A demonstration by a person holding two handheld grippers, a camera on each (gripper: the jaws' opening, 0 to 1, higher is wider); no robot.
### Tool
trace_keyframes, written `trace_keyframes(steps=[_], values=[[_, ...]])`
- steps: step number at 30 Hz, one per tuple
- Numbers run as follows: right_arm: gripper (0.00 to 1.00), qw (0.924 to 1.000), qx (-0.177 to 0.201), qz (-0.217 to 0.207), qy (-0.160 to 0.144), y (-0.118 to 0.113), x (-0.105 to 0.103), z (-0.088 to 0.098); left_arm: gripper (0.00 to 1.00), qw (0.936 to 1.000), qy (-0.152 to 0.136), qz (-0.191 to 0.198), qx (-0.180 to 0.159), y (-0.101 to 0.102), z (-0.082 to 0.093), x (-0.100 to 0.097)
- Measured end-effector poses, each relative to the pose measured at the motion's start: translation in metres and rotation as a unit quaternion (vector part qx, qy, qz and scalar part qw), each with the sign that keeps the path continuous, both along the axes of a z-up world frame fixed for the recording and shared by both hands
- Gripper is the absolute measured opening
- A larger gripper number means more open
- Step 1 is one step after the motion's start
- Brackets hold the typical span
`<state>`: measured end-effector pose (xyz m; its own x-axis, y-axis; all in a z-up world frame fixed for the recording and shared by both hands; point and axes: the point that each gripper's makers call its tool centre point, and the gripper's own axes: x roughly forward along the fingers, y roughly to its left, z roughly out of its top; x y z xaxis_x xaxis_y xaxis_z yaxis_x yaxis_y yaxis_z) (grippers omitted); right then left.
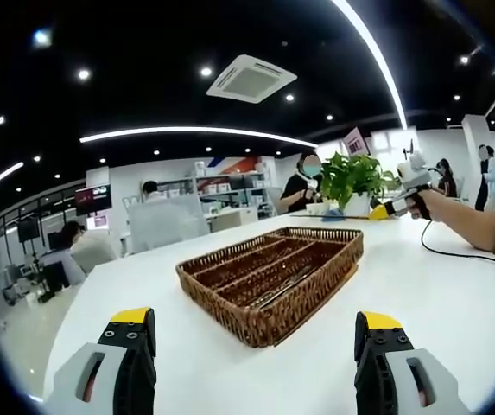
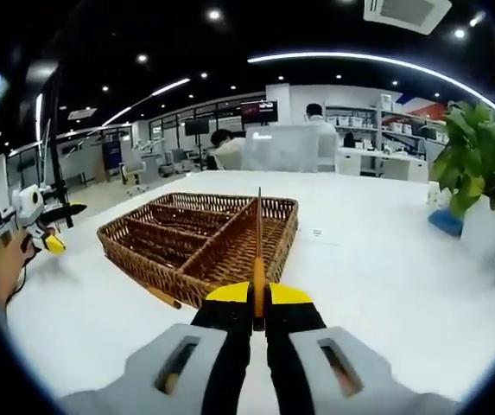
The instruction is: Arrange the knives, forks, and spoons in their matching storage slots by inserting each utensil handle-first until every utensil is classified and aligned in the correct compartment
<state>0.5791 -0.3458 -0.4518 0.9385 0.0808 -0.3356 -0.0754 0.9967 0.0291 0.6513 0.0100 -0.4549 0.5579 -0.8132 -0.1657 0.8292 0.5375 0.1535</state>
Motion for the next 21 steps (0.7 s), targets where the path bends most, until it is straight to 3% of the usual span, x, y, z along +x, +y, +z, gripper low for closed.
trace_keyframes(steps=[12,21], values=[[0.02,0.9998,0.005,-0.018,0.006,-0.003,0.012,0.006,1.00,0.9999,0.001,-0.002,0.011,0.002,-0.002,-0.001],[0.02,0.9996,0.012,-0.022,0.015,0.000,0.037,0.006,1.00,0.9999,-0.007,-0.004,0.007,0.000,0.003,-0.002]])
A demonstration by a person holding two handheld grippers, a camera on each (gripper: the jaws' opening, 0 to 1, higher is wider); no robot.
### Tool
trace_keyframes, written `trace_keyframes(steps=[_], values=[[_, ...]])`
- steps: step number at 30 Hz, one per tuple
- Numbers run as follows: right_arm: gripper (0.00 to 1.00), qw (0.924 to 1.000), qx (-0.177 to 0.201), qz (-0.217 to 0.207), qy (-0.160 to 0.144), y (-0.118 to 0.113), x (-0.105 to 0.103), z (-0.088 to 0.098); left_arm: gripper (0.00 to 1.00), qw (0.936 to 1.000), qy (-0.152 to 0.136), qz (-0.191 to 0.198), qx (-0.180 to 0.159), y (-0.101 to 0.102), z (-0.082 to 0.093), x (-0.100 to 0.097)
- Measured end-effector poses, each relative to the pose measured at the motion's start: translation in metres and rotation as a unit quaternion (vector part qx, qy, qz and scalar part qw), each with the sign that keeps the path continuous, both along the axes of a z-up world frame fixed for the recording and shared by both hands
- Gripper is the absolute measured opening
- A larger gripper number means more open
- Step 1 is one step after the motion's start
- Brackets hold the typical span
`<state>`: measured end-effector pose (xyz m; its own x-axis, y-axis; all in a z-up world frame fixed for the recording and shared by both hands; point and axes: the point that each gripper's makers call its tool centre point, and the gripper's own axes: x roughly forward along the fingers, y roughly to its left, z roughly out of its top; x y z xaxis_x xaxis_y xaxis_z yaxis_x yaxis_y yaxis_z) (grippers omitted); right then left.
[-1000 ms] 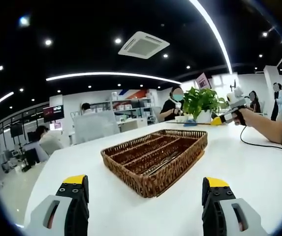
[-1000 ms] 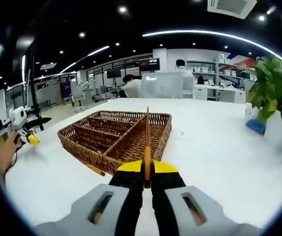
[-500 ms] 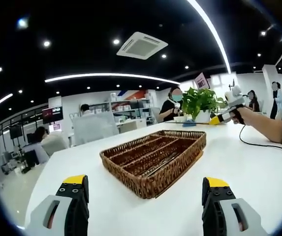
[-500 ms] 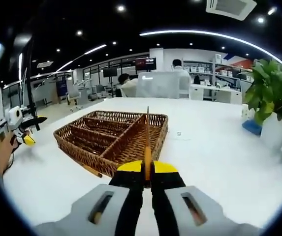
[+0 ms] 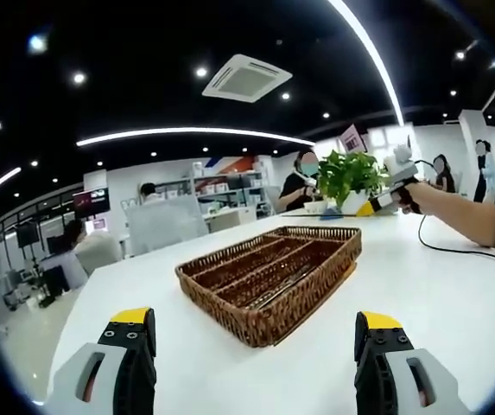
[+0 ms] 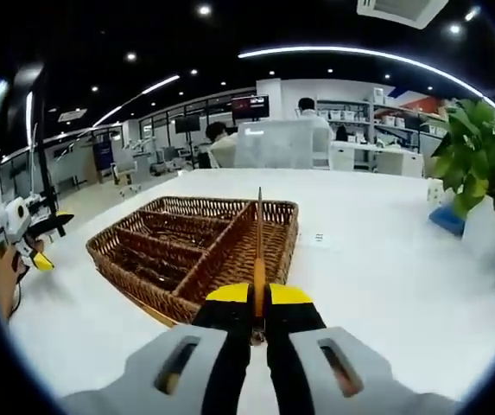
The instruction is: Arrange the knives, forks, and spoons in their matching storage slots by inserting each utensil handle-first until every utensil is classified and aligned in the correct compartment
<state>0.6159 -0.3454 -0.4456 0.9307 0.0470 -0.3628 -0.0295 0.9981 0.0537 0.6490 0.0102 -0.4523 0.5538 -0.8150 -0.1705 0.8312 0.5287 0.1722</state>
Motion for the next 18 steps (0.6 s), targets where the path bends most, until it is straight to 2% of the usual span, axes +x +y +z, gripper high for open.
trace_keyframes(steps=[5,10,13,18], values=[[0.02,1.0000,0.008,-0.001,-0.003,0.004,0.012,0.008,1.00,1.0000,-0.001,0.000,-0.003,0.000,0.001,0.001],[0.02,1.0000,-0.003,-0.002,-0.007,0.006,0.025,0.016,1.00,1.0000,-0.002,0.002,-0.001,0.000,0.001,0.001],[0.02,0.9999,0.007,-0.002,-0.008,0.008,0.029,0.017,1.00,1.0000,-0.003,0.002,-0.009,0.000,0.004,0.001],[0.02,1.0000,-0.005,-0.003,-0.003,0.006,0.038,0.016,1.00,0.9999,0.006,0.008,-0.003,0.001,-0.006,0.007]])
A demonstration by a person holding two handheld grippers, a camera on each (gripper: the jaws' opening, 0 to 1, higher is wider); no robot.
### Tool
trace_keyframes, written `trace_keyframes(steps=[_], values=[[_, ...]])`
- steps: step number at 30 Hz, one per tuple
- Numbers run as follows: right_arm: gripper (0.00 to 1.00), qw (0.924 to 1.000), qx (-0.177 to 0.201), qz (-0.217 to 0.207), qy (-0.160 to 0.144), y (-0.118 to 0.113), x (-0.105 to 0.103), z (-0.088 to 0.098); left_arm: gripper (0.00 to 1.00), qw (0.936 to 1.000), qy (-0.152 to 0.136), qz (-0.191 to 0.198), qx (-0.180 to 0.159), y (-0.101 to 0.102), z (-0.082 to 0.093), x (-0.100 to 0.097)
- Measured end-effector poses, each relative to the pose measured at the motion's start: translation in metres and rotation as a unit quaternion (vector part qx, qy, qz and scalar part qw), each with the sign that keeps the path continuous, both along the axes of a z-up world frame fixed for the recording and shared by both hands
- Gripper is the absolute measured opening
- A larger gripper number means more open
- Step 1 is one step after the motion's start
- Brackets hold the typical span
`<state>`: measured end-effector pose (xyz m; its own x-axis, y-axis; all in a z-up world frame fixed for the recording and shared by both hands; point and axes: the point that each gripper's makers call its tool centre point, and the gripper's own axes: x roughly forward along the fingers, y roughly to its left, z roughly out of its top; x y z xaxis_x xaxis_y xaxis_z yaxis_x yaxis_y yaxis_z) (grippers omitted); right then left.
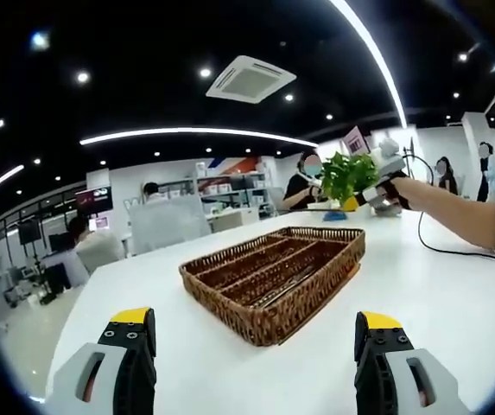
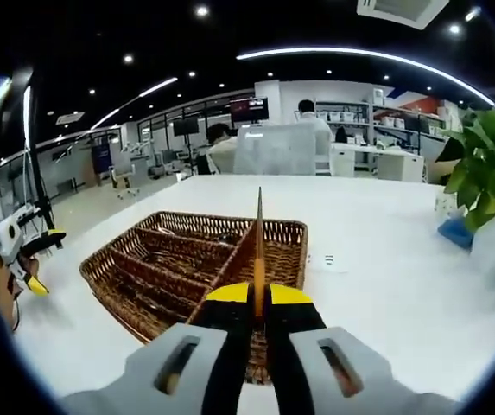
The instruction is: Arrange the knives, forks, and spoons in their matching storage slots by inserting each utensil handle-first until every utensil is classified and aligned in the correct compartment
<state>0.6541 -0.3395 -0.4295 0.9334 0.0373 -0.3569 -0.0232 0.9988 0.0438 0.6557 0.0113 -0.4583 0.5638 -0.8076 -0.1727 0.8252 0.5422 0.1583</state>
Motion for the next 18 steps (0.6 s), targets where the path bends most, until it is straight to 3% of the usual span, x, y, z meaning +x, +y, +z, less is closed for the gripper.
trace_keyframes(steps=[4,7,18], values=[[0.02,1.0000,0.003,-0.002,0.004,-0.006,0.005,-0.004,1.00,1.0000,0.003,0.001,0.009,-0.001,-0.006,0.001],[0.02,0.9997,-0.017,-0.005,0.015,-0.008,0.002,-0.009,1.00,0.9999,0.001,0.000,0.012,-0.002,-0.006,0.000],[0.02,0.9996,-0.006,-0.008,0.026,-0.001,-0.010,-0.016,1.00,0.9999,-0.009,-0.004,0.014,-0.003,-0.002,-0.002]])
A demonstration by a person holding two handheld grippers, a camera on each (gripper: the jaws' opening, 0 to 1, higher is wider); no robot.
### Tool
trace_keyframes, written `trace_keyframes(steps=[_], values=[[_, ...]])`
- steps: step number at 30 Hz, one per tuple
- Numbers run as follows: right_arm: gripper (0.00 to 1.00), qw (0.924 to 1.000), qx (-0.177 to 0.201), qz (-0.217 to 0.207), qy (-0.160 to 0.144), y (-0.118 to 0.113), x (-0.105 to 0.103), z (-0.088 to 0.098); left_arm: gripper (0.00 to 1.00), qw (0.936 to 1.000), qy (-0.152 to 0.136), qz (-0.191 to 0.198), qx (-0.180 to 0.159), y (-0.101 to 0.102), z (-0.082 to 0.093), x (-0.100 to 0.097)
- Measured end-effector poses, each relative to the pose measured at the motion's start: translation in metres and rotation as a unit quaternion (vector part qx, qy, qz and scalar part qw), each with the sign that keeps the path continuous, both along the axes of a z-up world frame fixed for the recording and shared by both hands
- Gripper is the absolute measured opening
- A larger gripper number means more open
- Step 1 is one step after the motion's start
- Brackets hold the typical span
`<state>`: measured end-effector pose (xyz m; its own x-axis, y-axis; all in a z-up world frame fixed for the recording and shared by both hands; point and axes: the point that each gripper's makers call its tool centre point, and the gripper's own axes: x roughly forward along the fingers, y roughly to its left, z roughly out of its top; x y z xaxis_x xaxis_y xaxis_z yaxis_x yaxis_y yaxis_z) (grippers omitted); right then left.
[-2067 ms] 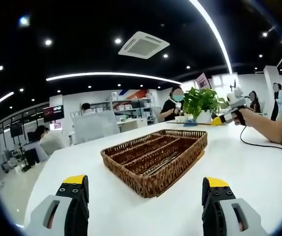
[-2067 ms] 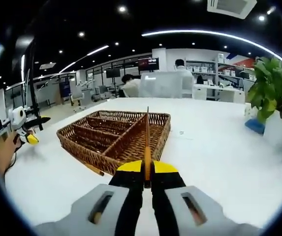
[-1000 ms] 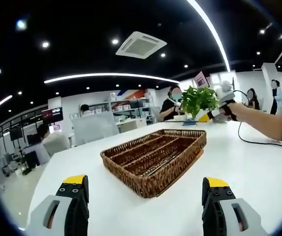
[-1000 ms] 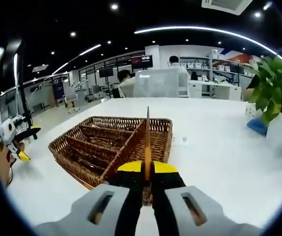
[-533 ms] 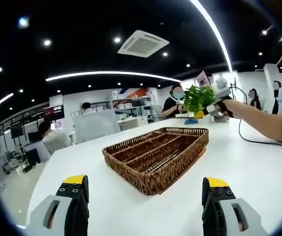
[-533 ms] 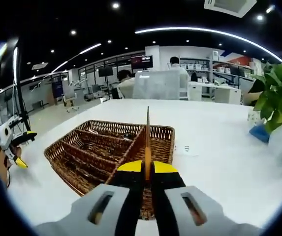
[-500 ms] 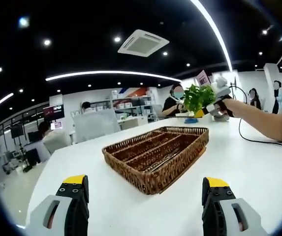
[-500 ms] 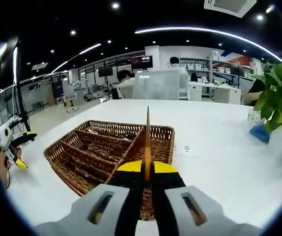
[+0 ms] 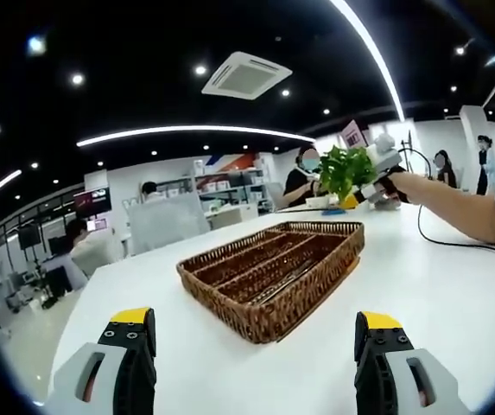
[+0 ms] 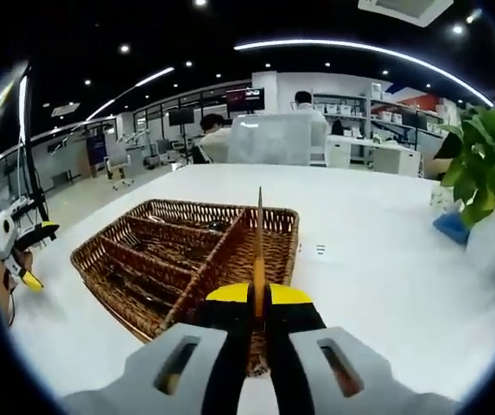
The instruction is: Arrange the knives, forks, and spoons in their matching storage slots by inserting each utensil handle-first until every utensil is classified and aligned in the correct compartment
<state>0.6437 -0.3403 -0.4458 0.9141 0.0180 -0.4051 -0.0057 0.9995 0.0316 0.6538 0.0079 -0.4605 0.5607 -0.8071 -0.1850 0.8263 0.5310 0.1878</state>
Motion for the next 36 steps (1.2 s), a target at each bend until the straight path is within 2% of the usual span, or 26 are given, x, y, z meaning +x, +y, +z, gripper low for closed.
trace_keyframes(steps=[8,12,19,22,28,36], values=[[0.02,1.0000,-0.004,0.002,0.006,0.011,0.000,-0.004,1.00,1.0000,-0.003,-0.001,-0.005,0.001,0.004,-0.002],[0.02,0.9995,-0.018,0.006,0.023,0.016,0.000,-0.014,1.00,1.0000,-0.003,0.001,-0.005,0.003,0.004,-0.001],[0.02,0.9983,-0.034,0.006,0.048,0.012,0.003,-0.019,1.00,0.9999,-0.007,0.002,-0.008,0.004,0.007,-0.003],[0.02,0.9964,-0.050,0.007,0.068,0.009,0.008,-0.024,1.00,0.9999,-0.008,0.001,-0.008,0.004,0.008,-0.003],[0.03,0.9933,-0.059,0.015,0.099,0.009,0.013,-0.039,1.00,0.9999,-0.010,-0.002,-0.009,0.002,0.010,-0.006],[0.03,0.9897,-0.036,0.028,0.135,0.015,0.017,-0.054,1.00,0.9999,-0.013,-0.001,-0.011,0.002,0.012,-0.006]])
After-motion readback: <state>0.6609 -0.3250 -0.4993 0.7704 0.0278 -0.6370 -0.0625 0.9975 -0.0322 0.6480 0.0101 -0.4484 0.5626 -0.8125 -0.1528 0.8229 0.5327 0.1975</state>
